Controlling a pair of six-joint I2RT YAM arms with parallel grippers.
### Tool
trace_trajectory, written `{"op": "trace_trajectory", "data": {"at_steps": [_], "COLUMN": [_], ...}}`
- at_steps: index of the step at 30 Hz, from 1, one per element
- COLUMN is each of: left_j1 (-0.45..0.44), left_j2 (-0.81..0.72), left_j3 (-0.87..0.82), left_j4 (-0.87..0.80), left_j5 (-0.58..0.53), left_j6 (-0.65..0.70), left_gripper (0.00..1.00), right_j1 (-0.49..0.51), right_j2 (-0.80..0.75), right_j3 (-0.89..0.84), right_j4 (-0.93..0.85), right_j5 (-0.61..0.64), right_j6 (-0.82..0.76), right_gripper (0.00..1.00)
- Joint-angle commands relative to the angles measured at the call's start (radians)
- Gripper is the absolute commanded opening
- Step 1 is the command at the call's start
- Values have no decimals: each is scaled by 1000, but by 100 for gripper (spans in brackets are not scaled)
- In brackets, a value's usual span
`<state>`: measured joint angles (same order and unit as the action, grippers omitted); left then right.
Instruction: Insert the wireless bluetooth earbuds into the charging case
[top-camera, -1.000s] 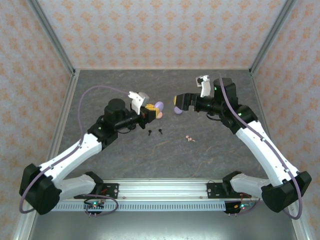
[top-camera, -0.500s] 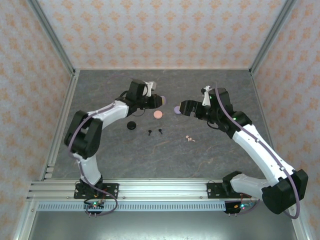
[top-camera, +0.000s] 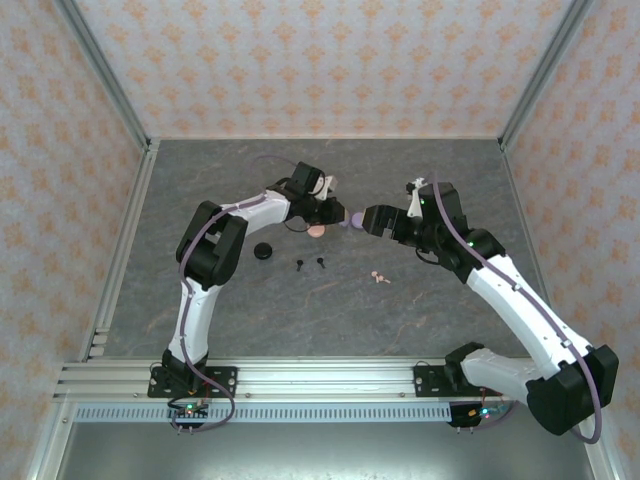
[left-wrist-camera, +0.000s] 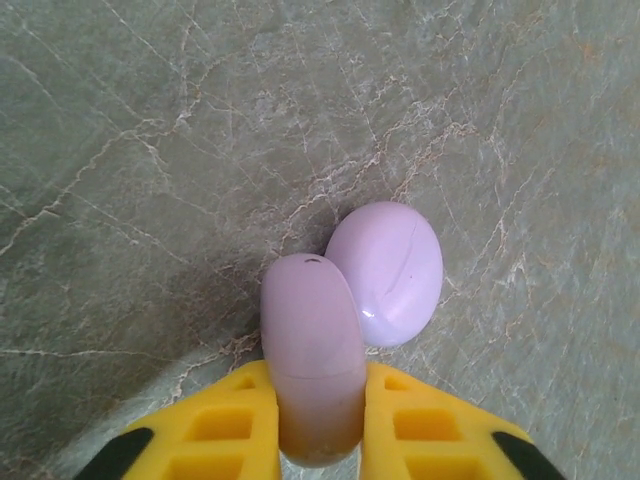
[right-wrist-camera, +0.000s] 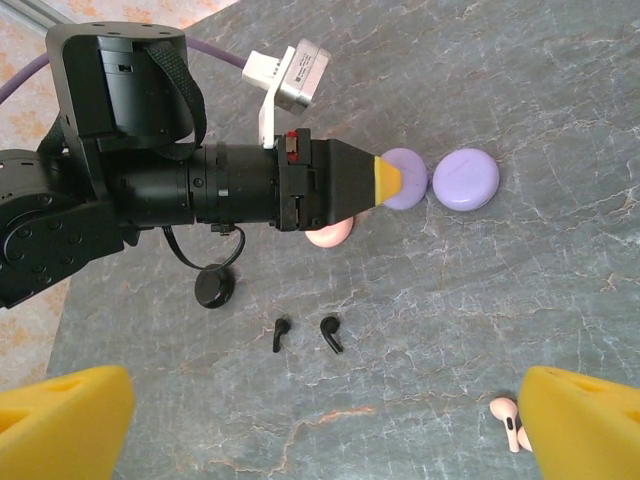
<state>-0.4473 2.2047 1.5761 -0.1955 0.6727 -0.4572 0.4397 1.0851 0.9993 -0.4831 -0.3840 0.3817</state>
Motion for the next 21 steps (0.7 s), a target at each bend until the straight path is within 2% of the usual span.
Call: {"op": "trace_trajectory", "data": {"at_steps": [1,6,10,17,21], "left_j1": [2,5,18,64,107], "left_j2": [13,-12,-65,-190,-288], "left_j3": [30,31,35,31,-30], "left_j4": [-66,-102,-120,-147,-143], "left_j5": [-19,-56,-81,-94,-104], "left_j6": [4,32,48,68,68], "left_gripper": [28,43,48,53,53], "right_j1": [-1,-2,-1,5,34], "right_j2": [-17,-2,49,212,346], "right_j3": [-4,8,46,158,253], "right_j4": [-11,-26,-68,-142,-164], "right_j5": [27,30,36,78,107], "right_j6": [2,-14,-39,-145,-201], "right_gripper": [99,99,99,99,99]}}
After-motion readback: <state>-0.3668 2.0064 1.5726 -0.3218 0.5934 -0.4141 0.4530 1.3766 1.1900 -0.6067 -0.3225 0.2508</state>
